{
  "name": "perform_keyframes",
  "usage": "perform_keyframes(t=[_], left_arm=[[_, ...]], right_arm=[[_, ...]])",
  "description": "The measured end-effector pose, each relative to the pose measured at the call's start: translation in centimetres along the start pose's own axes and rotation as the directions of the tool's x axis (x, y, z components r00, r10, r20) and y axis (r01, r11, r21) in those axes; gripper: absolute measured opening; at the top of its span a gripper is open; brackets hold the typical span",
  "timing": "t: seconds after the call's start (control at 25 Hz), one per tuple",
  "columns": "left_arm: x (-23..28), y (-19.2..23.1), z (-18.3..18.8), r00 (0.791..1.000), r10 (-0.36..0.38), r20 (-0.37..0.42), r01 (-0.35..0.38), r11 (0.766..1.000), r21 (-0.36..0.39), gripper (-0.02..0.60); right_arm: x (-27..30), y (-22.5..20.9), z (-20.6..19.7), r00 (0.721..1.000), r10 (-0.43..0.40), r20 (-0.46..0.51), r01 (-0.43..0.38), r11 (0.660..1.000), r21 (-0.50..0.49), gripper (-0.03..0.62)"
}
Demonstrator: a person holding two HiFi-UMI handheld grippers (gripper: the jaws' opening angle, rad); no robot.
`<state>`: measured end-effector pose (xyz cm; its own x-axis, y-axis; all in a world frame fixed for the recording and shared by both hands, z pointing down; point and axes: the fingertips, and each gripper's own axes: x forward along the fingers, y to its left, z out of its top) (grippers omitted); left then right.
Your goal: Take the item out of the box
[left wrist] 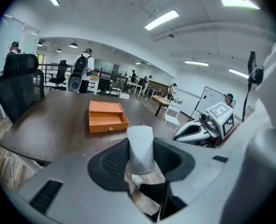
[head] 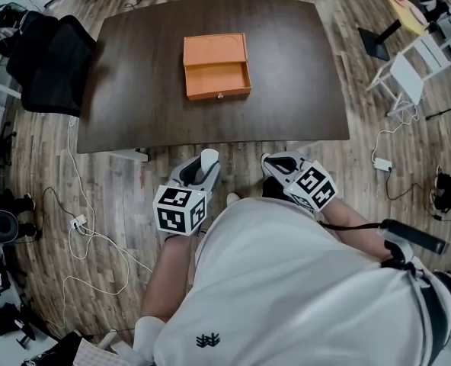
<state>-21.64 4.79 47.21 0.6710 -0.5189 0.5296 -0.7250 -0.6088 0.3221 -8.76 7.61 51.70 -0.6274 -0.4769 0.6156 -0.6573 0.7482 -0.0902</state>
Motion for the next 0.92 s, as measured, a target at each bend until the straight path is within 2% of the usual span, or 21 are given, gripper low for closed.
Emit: perform_keyframes(t=[0.6, 0.92], left_arm=[[0.2, 1.9, -0.9, 1.000, 0.006, -0.011, -0.006, 1.000, -0.011, 0.169], [0.3, 0.8, -1.0, 1.000, 0.021, -0.017, -0.021, 1.000, -0.013, 0.169]], right_arm=[[2.3, 0.4, 0.6, 0.999, 0.028, -0.022, -0.028, 1.000, -0.011, 0.002], [1.4, 0.5, 0.7, 0.998, 0.054, -0.023, -0.054, 0.998, -0.023, 0.002]])
